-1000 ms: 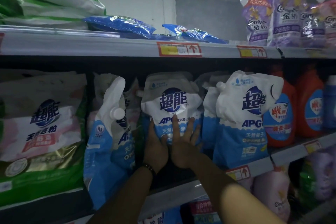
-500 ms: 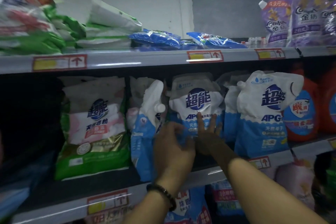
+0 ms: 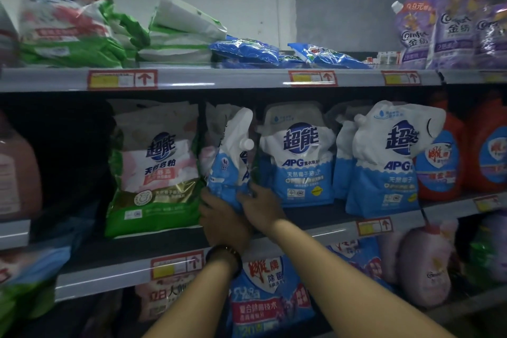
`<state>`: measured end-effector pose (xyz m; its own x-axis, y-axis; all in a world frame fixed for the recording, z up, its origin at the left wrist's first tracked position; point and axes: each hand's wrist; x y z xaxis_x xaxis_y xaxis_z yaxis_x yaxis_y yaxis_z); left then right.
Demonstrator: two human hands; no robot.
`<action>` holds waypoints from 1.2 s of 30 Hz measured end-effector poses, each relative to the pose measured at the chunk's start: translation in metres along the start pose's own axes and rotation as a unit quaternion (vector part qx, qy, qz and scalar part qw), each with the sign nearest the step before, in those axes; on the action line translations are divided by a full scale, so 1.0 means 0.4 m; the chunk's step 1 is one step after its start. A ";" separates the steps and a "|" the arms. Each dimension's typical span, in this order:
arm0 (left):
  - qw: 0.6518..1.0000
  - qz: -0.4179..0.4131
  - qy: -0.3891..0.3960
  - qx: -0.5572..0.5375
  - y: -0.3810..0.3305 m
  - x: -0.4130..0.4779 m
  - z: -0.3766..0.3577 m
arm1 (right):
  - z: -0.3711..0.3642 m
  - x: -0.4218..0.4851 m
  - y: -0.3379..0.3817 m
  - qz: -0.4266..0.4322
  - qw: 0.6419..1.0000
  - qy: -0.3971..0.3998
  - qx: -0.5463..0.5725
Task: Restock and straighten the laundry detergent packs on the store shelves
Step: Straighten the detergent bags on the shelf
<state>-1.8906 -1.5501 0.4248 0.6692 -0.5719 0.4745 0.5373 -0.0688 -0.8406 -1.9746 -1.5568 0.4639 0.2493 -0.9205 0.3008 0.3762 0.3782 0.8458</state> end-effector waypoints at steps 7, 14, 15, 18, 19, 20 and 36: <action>0.988 -0.053 0.113 -0.089 0.060 0.081 0.086 | 0.008 -0.018 -0.025 -0.012 0.997 -0.015 0.069; 0.946 -0.012 0.238 -0.222 0.120 0.157 0.246 | 0.032 -0.030 -0.041 0.032 0.995 0.009 0.096; 0.931 0.000 0.255 -0.262 0.121 0.153 0.261 | 0.035 -0.026 -0.044 0.034 0.994 0.019 0.101; 0.899 0.022 0.291 -0.327 0.121 0.135 0.282 | 0.063 -0.020 -0.053 0.022 0.988 0.049 0.148; 0.890 0.032 0.300 -0.342 0.114 0.131 0.281 | 0.076 -0.017 -0.060 0.029 0.985 0.054 0.158; 0.882 0.035 0.312 -0.350 0.109 0.130 0.273 | 0.095 -0.019 -0.061 0.036 0.984 0.053 0.167; 0.926 -0.077 0.333 -0.162 -0.054 0.104 -0.122 | 0.374 -0.006 -0.242 0.013 0.983 -0.123 0.136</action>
<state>-1.8995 -1.6123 0.4500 0.0753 -0.9045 0.4198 0.3452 -0.3713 -0.8620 -2.1451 -1.6059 0.4474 0.0187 -0.9195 0.3925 0.1122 0.3921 0.9131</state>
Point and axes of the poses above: each hand's wrist, its own x-axis towards the middle knuckle, its own z-axis out of the back of the hand, y = z × x, and after that the axes turned 3 degrees about -x, right-handed
